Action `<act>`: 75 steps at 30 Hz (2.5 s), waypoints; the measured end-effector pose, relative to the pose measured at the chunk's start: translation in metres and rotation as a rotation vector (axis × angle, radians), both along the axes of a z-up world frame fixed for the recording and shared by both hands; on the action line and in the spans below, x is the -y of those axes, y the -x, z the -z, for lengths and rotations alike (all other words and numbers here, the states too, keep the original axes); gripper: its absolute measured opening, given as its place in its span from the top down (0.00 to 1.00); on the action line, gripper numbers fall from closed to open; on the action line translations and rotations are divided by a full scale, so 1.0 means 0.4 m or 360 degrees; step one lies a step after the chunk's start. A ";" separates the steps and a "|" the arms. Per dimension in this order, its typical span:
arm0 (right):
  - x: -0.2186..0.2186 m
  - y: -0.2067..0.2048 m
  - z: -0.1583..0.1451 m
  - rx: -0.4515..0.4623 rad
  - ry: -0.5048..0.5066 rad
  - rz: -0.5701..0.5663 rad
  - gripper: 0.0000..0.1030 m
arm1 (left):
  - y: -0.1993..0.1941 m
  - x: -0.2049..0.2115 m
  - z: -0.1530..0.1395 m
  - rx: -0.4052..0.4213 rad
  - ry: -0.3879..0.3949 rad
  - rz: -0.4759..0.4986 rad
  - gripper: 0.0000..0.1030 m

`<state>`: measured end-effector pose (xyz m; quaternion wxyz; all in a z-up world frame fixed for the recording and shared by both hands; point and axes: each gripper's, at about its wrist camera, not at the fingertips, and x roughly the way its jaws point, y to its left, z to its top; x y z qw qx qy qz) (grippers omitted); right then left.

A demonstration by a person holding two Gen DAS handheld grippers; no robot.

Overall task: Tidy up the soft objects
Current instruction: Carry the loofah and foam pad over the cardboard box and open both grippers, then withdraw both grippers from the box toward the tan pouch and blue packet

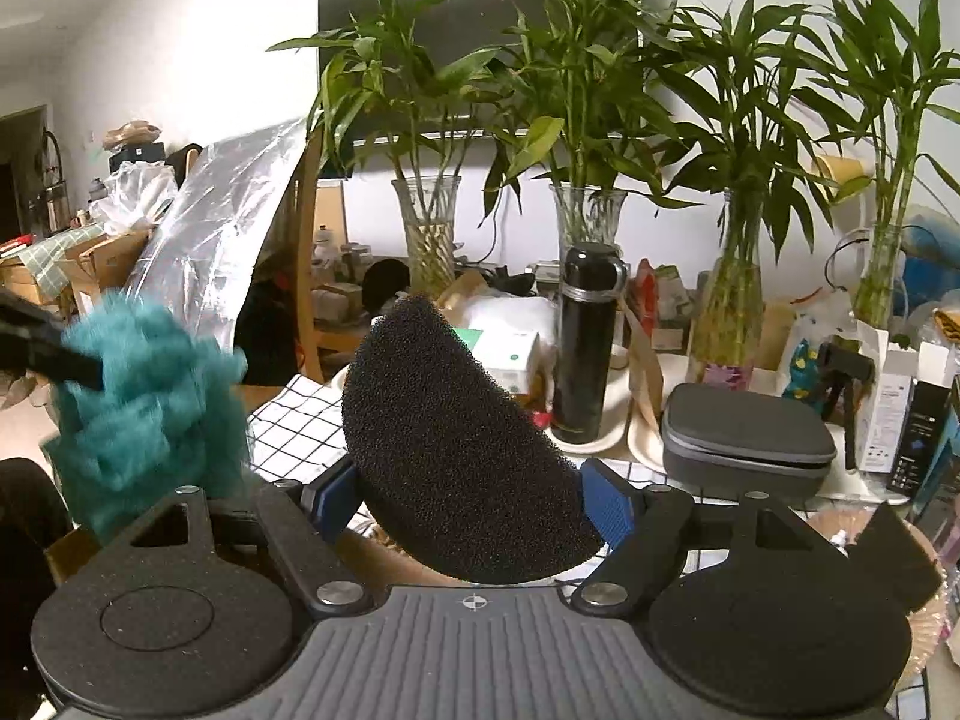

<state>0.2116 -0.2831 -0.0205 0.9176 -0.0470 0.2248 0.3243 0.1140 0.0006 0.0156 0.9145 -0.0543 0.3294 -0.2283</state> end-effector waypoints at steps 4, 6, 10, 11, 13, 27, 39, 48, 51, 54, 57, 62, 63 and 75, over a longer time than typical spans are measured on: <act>-0.004 0.019 0.003 -0.0016 0.0008 -0.0028 0.22 | 0.006 0.000 0.026 -0.0039 -0.0113 -0.0046 0.56; -0.009 0.027 0.006 -0.0032 0.0027 -0.0049 0.22 | 0.023 -0.009 0.028 -0.0013 -0.0139 -0.0072 0.55; -0.024 0.056 0.016 -0.0043 0.0082 -0.0135 0.22 | 0.049 -0.032 0.033 0.0002 -0.0194 -0.0162 0.52; -0.026 0.062 0.019 -0.0047 0.0094 -0.0155 0.22 | 0.053 -0.039 0.037 -0.0007 -0.0210 -0.0189 0.51; -0.031 0.073 0.026 -0.0063 0.0120 -0.0188 0.22 | 0.063 -0.055 0.044 -0.0026 -0.0215 -0.0225 0.51; -0.063 0.154 0.049 -0.0103 0.0228 -0.0580 0.00 | 0.074 -0.100 0.059 -0.0095 -0.0191 -0.0356 0.51; -0.057 0.121 0.056 -0.0122 0.0246 -0.0404 0.00 | 0.060 -0.095 0.063 -0.0094 -0.0157 -0.0378 0.51; -0.056 0.114 0.052 -0.0050 0.0242 -0.0306 0.00 | 0.045 -0.099 0.067 -0.0121 -0.0133 -0.0419 0.51; -0.050 0.103 0.049 -0.0054 0.0223 -0.0254 0.00 | 0.040 -0.097 0.070 -0.0122 -0.0143 -0.0418 0.51; -0.044 0.088 0.053 -0.0079 0.0220 -0.0211 0.00 | 0.035 -0.095 0.075 -0.0130 -0.0151 -0.0420 0.51; -0.041 0.082 0.054 -0.0080 0.0222 -0.0179 0.00 | 0.031 -0.092 0.076 -0.0134 -0.0146 -0.0421 0.51; -0.037 0.074 0.056 -0.0092 0.0220 -0.0120 0.00 | 0.022 -0.088 0.077 -0.0124 -0.0149 -0.0408 0.51; -0.036 0.071 0.058 -0.0100 0.0229 -0.0092 0.00 | 0.021 -0.086 0.077 -0.0123 -0.0151 -0.0408 0.51; -0.003 0.029 0.067 -0.0167 0.0195 0.0126 0.00 | -0.006 -0.079 0.091 -0.0128 -0.0126 -0.0389 0.51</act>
